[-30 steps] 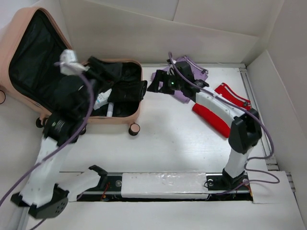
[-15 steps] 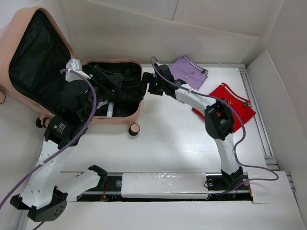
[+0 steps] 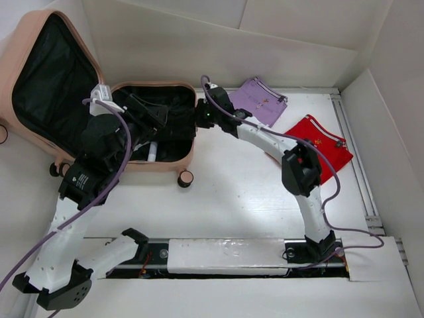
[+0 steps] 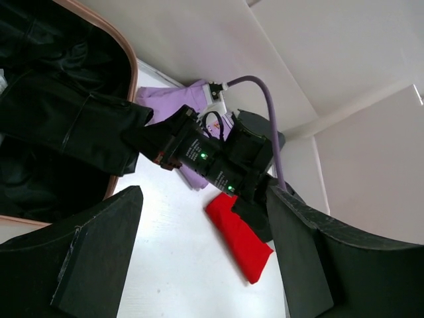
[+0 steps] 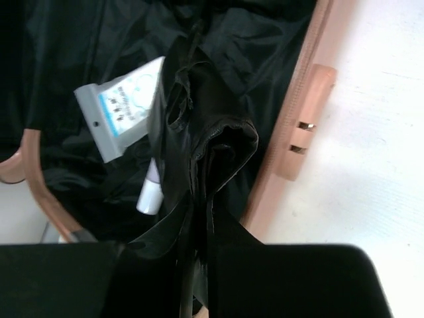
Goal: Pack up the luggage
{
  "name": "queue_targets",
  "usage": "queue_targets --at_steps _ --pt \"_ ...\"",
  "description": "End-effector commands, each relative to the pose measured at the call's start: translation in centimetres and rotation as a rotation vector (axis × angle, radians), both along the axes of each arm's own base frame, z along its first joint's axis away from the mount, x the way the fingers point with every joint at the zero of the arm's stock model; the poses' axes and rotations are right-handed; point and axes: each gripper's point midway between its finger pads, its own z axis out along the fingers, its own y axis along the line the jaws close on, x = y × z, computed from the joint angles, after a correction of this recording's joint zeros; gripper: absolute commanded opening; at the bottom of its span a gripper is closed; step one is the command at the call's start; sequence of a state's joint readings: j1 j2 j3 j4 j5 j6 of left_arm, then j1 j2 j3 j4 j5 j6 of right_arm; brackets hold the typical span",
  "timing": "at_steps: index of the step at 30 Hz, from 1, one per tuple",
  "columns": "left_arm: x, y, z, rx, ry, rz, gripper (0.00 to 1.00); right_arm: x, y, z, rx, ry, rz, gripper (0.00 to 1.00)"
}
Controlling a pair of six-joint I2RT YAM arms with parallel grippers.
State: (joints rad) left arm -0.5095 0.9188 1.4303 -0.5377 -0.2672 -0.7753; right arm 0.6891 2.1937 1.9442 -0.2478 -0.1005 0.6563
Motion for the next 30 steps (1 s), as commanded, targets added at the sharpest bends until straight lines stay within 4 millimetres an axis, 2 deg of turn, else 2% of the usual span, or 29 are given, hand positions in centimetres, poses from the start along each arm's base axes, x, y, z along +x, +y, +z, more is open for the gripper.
queue_targets --at_steps 1,2,4,6,8,9,11,12,13,14,16,17,19,20,22,23,25,26,27,28,29,30 --pt "-0.9 0.9 2.9 -0.017 -0.078 0.014 0.72 -1.8 2.1 13.6 0.217 -0.222 0.062 0.0" --pt "-0.7 0.8 3.1 -0.009 -0.081 0.013 0.72 -2.1 2.4 16.6 0.275 -0.267 0.082 0.0" --pt "-0.7 1.2 4.2 -0.003 -0.104 0.03 0.72 -3.8 4.1 19.0 0.334 -0.305 0.128 0.0" --pt "-0.4 1.3 4.4 0.007 -0.106 0.04 0.72 -5.2 5.0 22.9 0.433 -0.361 0.184 0.0" --pt "-0.8 1.8 6.1 -0.002 -0.149 0.051 0.72 -6.1 5.5 26.0 0.513 -0.392 0.211 0.0" --pt "-0.9 2.1 6.5 0.003 -0.16 0.064 0.72 -6.2 5.8 26.8 0.54 -0.403 0.225 0.0" --pt "-1.4 2.5 8.1 0.005 -0.204 0.064 0.72 -5.7 7.3 26.1 0.576 -0.373 0.227 0.0" --pt "-1.2 2.4 8.3 0.005 -0.205 0.064 0.72 -5.8 7.5 27.9 0.618 -0.393 0.24 0.0" --pt "-0.8 2.2 8.4 0.016 -0.203 0.064 0.72 -4.5 9.0 25.0 0.609 -0.347 0.233 0.0" --pt "-1.0 2.3 8.5 0.016 -0.203 0.064 0.72 -4.0 9.5 24.3 0.633 -0.306 0.225 0.03" --pt "-0.7 1.9 8.2 0.021 -0.194 0.054 0.72 -2.7 10.3 22.5 0.635 -0.278 0.188 0.19" --pt "-0.7 1.9 8.0 0.026 -0.186 0.053 0.72 -1.7 11.0 19.9 0.621 -0.236 0.167 0.41" --pt "-0.7 1.9 8.0 0.026 -0.186 0.053 0.72 -0.8 11.1 17.9 0.601 -0.201 0.16 0.69" --pt "-0.7 1.9 8.0 0.026 -0.186 0.053 0.72 -0.9 11.4 16.1 0.565 -0.156 0.163 0.78" --pt "-0.7 2.0 8.0 0.035 -0.187 0.053 0.72 0.8 9.9 14.8 0.532 -0.131 0.118 0.9" --pt "-0.7 1.8 8.0 0.034 -0.188 0.044 0.72 0.7 9.8 12.9 0.498 -0.103 0.113 1.0" --pt "-0.4 1.4 7.9 0.034 -0.187 0.033 0.72 1.7 7.6 13.2 0.45 -0.111 0.086 1.0" --pt "0.0 0.9 7.9 0.033 -0.187 0.019 0.72 1.7 7.1 11.6 0.406 -0.089 0.069 1.0" --pt "0.3 0.7 7.6 0.038 -0.178 0.018 0.72 1.7 5.6 13.5 0.405 -0.123 0.053 0.98" --pt "0.3 0.5 7.9 0.033 -0.186 0.008 0.72 1.3 5.1 13.8 0.384 -0.141 0.061 0.98" --pt "0.6 0.1 7.9 0.031 -0.188 -0.007 0.72 2.0 3.5 14.0 0.369 -0.153 0.03 0.97" --pt "1.0 -0.4 7.0 0.042 -0.167 -0.019 0.72 1.5 3.0 12.7 0.34 -0.136 0.03 0.91"
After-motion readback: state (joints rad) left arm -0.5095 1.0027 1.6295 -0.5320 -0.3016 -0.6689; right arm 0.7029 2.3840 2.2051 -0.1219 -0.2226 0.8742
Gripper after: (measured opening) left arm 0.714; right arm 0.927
